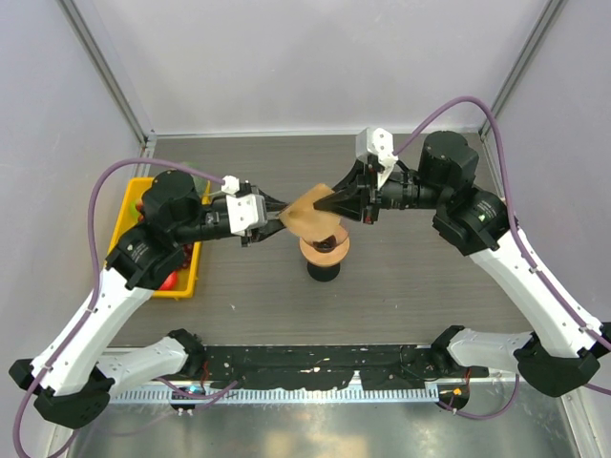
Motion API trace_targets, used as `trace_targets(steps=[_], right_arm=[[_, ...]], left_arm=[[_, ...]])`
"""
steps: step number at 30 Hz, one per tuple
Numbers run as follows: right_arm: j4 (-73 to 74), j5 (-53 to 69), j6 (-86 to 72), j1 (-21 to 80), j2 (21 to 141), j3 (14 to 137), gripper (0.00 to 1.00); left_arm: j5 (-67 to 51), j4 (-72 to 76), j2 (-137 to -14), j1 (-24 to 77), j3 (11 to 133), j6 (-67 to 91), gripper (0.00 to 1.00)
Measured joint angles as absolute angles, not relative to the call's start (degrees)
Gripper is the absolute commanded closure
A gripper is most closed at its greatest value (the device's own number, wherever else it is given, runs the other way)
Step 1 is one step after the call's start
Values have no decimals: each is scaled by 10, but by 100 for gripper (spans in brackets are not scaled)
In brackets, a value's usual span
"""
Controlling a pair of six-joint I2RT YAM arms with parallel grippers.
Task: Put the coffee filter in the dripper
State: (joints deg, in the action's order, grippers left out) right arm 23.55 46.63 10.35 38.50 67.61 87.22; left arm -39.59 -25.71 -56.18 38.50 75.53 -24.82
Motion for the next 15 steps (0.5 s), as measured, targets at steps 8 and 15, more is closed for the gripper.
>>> trace_targets(steps=[8, 15], right_arm=[[236, 443, 152, 385, 669, 867, 95], [289, 463, 331, 386, 638, 863, 95]], left_arm=[[-394, -290, -554, 365, 755, -242, 17], [-462, -401, -555, 308, 815, -262, 10]])
